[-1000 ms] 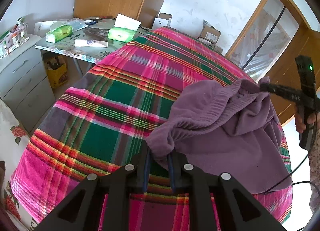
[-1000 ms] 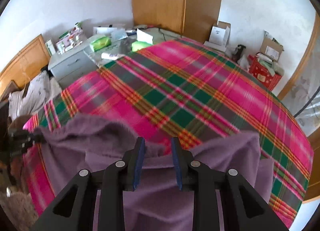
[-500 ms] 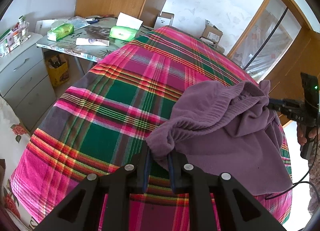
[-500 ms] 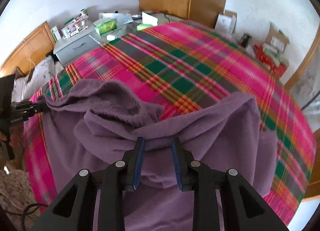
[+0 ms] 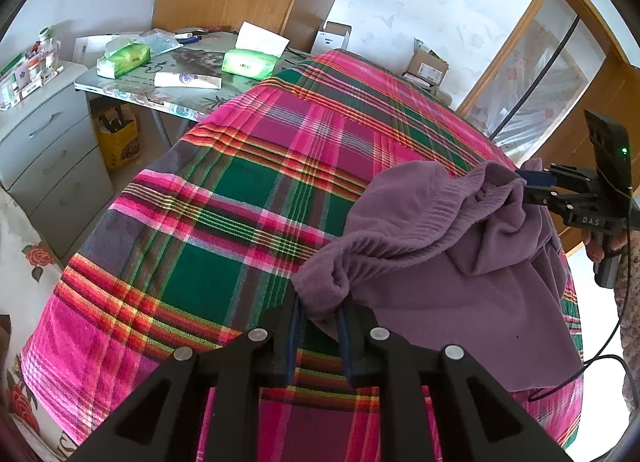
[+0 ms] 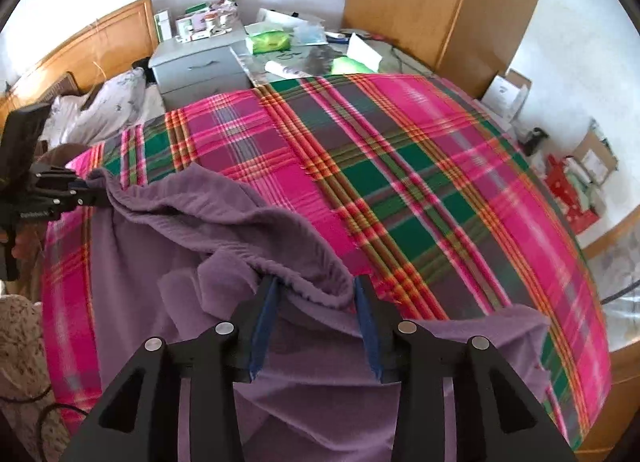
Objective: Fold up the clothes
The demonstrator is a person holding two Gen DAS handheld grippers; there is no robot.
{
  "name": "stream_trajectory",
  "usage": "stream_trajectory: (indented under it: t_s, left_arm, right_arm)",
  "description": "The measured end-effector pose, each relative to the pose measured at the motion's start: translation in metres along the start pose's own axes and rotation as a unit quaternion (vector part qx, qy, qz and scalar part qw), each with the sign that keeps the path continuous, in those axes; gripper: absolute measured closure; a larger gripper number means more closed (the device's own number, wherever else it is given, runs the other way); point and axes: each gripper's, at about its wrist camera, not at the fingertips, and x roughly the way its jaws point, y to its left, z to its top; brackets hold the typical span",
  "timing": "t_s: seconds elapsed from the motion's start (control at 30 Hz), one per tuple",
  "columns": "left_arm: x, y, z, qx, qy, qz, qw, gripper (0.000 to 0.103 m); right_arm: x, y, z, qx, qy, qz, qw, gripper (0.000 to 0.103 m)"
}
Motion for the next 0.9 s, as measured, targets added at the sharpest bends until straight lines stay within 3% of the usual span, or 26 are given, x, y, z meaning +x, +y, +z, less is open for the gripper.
stream_trajectory:
  t_s: [0.2, 0.57, 0.6, 0.7, 0.9]
  left_arm:
    - [0.003, 0.001, 0.003, 0.002, 0.005, -0.003, 1.0, 0.084]
    - [0.004, 0.004, 0.005, 0.0, 0.007, -0.008, 0.9999, 0.081]
    - [0.004, 0.005, 0.005, -0.001, 0.007, -0.01, 0.9999, 0.081]
    - [0.004, 0.006, 0.005, -0.005, 0.006, -0.016, 0.9998, 0.082]
    - [0.003, 0.012, 0.007, -0.024, 0.001, -0.029, 0.9993, 0.085]
  right_arm:
    - [-0.002, -0.017, 0.003, 0.052, -0.009, 0.052, 0.997, 0.062]
    - [0.012, -0.028, 0.011, 0.08, 0.005, 0.084, 0.993, 0.063]
    - [0.012, -0.028, 0.012, 0.084, 0.002, 0.086, 0.993, 0.065]
    - [0.013, -0.029, 0.015, 0.095, -0.006, 0.09, 0.991, 0.088]
    - [0.004, -0.015, 0.036, 0.071, -0.041, 0.044, 0.996, 0.091]
